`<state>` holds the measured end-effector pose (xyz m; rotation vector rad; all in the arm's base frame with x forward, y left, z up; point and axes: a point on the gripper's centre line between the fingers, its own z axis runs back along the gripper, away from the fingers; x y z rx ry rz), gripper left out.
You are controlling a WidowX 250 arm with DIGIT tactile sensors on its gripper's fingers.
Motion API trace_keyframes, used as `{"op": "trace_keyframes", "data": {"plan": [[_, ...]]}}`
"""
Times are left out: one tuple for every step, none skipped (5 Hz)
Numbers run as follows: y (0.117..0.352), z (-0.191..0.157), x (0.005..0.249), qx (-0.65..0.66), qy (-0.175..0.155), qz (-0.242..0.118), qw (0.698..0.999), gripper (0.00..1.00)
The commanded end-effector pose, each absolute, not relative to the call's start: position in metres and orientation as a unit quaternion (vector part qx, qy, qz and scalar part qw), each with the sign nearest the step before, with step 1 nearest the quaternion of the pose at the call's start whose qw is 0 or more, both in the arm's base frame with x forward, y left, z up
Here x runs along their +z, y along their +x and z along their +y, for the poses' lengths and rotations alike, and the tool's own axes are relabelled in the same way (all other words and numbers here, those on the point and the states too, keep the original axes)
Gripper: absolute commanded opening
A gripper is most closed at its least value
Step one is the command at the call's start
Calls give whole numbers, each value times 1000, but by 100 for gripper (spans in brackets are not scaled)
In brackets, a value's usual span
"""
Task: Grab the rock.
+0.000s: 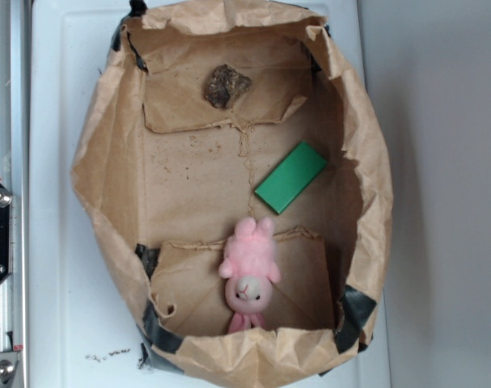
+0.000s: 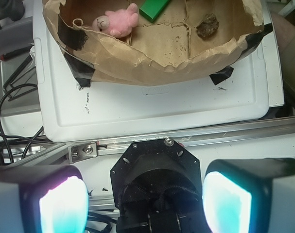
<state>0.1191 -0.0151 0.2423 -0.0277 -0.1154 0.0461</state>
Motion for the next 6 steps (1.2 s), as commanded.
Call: {"op": "trace_keyframes", "data": {"plan": [[119,-15,242,23,-14,-58,998,100],[169,12,241,95,-47,-51,993,100],[215,31,236,165,-94,-79,979,100],[246,46,225,213,-122,-117,962,100],[265,54,209,296,-129,-164,932,100],[284,57,186,383,-95,-213,894,100]]}}
